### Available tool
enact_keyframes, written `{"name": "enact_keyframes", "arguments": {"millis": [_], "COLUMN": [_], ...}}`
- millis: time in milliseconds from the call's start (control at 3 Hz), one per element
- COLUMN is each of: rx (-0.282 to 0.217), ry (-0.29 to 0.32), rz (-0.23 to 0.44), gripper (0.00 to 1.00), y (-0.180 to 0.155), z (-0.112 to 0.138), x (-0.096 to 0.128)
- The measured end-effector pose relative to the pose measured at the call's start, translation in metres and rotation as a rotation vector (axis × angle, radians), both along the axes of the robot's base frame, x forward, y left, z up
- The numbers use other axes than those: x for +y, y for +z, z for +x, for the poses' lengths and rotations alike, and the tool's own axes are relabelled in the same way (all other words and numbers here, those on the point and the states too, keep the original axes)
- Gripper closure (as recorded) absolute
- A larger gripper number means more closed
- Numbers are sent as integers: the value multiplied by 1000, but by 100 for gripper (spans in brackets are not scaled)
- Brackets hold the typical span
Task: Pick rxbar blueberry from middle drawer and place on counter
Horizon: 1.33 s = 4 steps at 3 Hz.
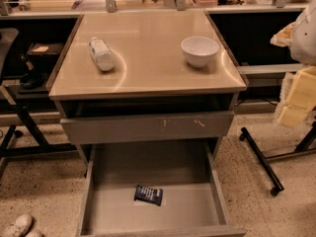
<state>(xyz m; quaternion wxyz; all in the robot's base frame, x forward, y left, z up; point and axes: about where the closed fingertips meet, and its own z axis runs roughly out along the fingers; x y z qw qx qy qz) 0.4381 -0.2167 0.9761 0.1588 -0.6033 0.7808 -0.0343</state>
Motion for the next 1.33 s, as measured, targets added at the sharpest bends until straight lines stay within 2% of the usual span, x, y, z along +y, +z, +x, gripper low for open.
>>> {"name": "enact_keyframes", "arguments": {"millis": [333, 667, 1000, 1333], "rx": [0, 13, 28, 67], "ry": [0, -2, -18, -38], "rz": [0, -30, -52, -85], "gripper": [0, 0, 0, 0], "y": [0, -19, -53, -153], "z": [0, -1, -3, -3], "x": [0, 6, 18, 44]}}
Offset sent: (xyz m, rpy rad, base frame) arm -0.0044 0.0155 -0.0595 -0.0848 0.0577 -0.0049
